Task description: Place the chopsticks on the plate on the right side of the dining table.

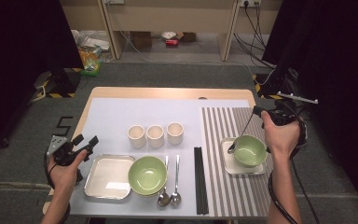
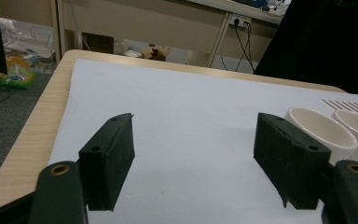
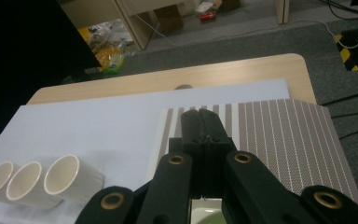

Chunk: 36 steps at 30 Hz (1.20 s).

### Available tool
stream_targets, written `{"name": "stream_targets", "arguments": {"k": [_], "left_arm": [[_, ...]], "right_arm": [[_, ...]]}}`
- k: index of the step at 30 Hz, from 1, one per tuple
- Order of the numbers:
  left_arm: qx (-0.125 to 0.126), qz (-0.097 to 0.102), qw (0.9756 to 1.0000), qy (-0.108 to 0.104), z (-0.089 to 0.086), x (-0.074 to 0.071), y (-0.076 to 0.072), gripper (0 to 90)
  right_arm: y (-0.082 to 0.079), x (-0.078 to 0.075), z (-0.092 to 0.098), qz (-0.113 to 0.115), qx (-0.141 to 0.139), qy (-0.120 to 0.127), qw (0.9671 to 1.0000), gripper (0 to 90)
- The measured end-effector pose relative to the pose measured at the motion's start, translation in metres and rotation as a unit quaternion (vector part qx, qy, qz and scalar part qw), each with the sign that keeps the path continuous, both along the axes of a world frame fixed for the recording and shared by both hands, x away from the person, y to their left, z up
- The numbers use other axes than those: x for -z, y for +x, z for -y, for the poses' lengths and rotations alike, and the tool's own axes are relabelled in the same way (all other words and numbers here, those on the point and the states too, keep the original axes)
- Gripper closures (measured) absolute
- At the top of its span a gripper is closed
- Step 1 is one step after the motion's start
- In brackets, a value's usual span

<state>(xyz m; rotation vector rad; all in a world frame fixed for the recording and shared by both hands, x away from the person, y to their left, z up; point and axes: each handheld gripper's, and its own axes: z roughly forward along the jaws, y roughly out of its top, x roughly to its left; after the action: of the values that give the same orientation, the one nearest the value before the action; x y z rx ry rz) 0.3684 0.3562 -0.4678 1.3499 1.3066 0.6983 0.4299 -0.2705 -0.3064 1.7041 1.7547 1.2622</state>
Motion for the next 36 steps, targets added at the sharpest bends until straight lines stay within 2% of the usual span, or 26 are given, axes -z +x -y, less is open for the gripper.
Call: {"name": "stream_targets", "arguments": {"k": [5, 23, 36], "left_arm": [[-0.002, 0.001, 1.0, 0.0, -0.001, 0.0, -0.001, 28.0], [-0.001, 0.003, 1.0, -0.001, -0.001, -0.001, -0.001, 28.0], [0.001, 0.003, 1.0, -0.004, 0.0, 0.0, -0.001, 28.0]], "right_arm": [[-0.001, -0.005, 0.003, 0.003, 0.001, 0.013, 0.9999, 90.0], [-0.008, -0.018, 0.025, 0.022, 0.03, 0.01, 0.9993, 90.0], [-0.006, -0.018, 0.038, 0.016, 0.051, 0.004, 0.9986, 90.0]]}}
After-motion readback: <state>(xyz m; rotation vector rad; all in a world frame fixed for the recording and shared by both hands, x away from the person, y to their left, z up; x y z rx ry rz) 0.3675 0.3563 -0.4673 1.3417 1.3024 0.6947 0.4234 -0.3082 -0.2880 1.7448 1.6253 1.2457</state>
